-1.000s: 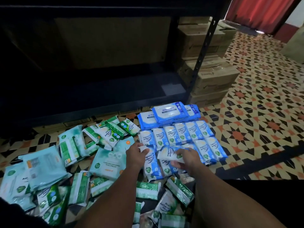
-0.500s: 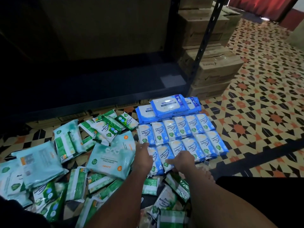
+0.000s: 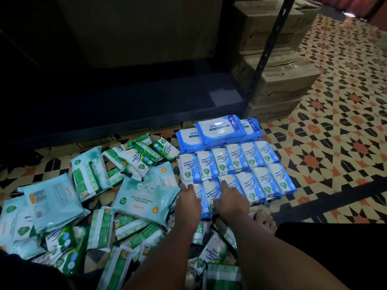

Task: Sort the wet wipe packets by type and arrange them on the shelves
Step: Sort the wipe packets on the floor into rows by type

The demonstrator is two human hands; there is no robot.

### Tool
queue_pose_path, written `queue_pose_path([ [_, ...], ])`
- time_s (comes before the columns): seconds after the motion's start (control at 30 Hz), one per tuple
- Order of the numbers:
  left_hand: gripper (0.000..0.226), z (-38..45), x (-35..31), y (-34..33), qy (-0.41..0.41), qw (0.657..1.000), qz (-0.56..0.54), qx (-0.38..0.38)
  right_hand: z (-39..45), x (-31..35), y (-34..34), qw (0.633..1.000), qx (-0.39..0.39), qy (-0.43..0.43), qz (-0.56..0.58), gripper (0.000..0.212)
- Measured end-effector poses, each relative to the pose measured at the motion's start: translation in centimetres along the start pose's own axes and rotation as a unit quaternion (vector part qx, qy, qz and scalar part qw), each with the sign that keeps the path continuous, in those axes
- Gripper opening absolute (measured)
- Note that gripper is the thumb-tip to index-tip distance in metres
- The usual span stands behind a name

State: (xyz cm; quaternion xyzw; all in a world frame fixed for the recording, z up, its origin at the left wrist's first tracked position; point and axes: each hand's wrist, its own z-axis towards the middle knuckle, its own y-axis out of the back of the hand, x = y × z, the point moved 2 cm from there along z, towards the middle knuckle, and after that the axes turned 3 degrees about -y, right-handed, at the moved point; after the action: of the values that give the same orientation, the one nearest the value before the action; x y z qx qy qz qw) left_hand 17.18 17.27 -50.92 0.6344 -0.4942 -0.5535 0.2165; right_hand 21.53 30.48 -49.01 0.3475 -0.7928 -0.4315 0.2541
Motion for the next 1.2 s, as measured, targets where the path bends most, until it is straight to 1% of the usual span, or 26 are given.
queue_pose_path([
  [0.13,0.044,0.2,0.1,-0.2,0.002,1.0,-0.006,-0.007,0.1,0.5,-0.4,0.999,-0.018,0.02,-0.031,0.067],
  [0.23,0.044,0.3,0.1,-0.4,0.014,1.0,-0.005,-0.007,0.3,0.5,-0.6,0.999,-0.002,0.024,-0.03,0.068],
  [0.33,0.04,0.2,-0.3,-0.3,0.036,0.999,-0.015,-0.009,0.3,0.4,-0.8,0.999,0.014,0.022,-0.03,0.07],
  [0.43,0.037,0.1,-0.7,-0.2,0.053,0.998,-0.017,-0.013,0.3,0.2,-1.3,0.999,0.013,0.018,-0.023,0.07],
  [0.5,0.039,0.2,-0.6,-0.2,0.059,0.998,-0.025,-0.015,0.4,0.1,-1.5,1.0,0.01,0.016,-0.023,0.069],
  [0.63,0.049,0.7,-0.2,-0.1,0.06,0.996,-0.057,-0.015,0.3,0.1,-1.3,1.0,0.01,0.017,-0.022,0.07],
  [0.73,0.048,0.7,-0.1,-0.1,0.059,0.996,-0.061,-0.012,0.2,0.3,-1.2,1.0,0.008,0.025,-0.012,0.071],
  [0.87,0.045,0.8,-0.2,0.1,0.059,0.997,-0.055,-0.007,0.2,0.7,-1.2,1.0,0.009,0.009,0.006,0.074],
  [0.97,0.039,0.8,-0.3,0.3,0.058,0.998,-0.028,0.0,0.3,1.2,-0.7,1.0,0.001,-0.006,0.018,0.065],
  [1.1,0.022,1.2,-0.7,1.3,0.03,0.999,0.023,0.021,0.6,2.5,0.5,0.995,-0.034,-0.047,0.086,0.046],
  [1.2,0.019,2.5,-0.4,3.5,0.02,1.0,0.016,0.006,0.9,4.2,1.0,0.994,-0.067,-0.026,0.077,0.045],
])
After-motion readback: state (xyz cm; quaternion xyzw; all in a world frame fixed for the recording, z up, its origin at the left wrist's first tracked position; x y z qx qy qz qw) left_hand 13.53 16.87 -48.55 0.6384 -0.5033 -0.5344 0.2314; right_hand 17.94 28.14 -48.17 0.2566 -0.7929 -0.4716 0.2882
